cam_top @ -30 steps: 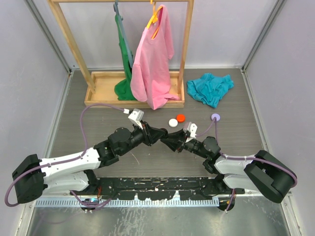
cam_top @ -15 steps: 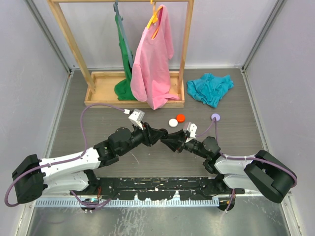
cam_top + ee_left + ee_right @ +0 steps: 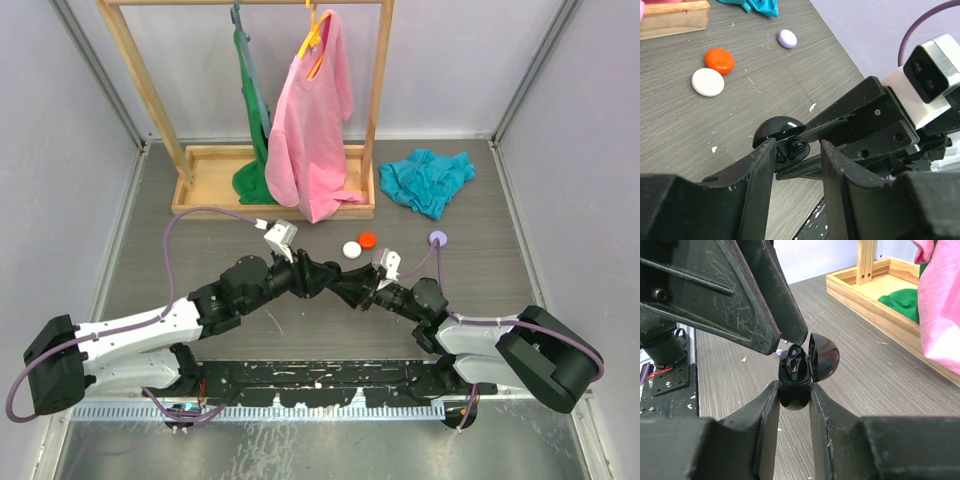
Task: Insert the wireless bluetooth earbuds into the charging case
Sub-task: Place the earbud in the charging case, then close the charging case, then place the charging case at the center of the board.
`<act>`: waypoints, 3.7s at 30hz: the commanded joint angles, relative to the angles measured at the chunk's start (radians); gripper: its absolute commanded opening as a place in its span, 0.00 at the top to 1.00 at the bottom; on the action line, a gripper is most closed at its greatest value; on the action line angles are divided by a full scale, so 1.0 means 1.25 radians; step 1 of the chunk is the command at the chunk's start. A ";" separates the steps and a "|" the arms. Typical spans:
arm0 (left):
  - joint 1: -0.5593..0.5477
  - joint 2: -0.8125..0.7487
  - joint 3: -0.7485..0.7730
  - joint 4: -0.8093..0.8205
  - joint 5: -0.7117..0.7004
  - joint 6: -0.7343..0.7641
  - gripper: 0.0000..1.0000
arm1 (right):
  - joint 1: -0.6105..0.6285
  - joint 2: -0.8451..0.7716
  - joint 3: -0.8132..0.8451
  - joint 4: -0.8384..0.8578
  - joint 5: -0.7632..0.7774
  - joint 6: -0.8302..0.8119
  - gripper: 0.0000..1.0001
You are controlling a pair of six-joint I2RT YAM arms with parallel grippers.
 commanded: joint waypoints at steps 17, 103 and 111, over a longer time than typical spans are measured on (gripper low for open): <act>0.113 -0.185 0.134 -0.316 0.196 0.094 0.16 | -0.001 -0.039 0.057 0.013 -0.126 -0.001 0.99; 0.357 -0.318 0.294 -0.880 -0.245 0.385 0.02 | -0.455 0.299 0.455 -0.947 -0.050 0.223 0.46; 0.362 -0.350 0.288 -0.878 -0.243 0.385 0.02 | -0.464 0.203 0.543 -1.153 0.137 0.143 0.27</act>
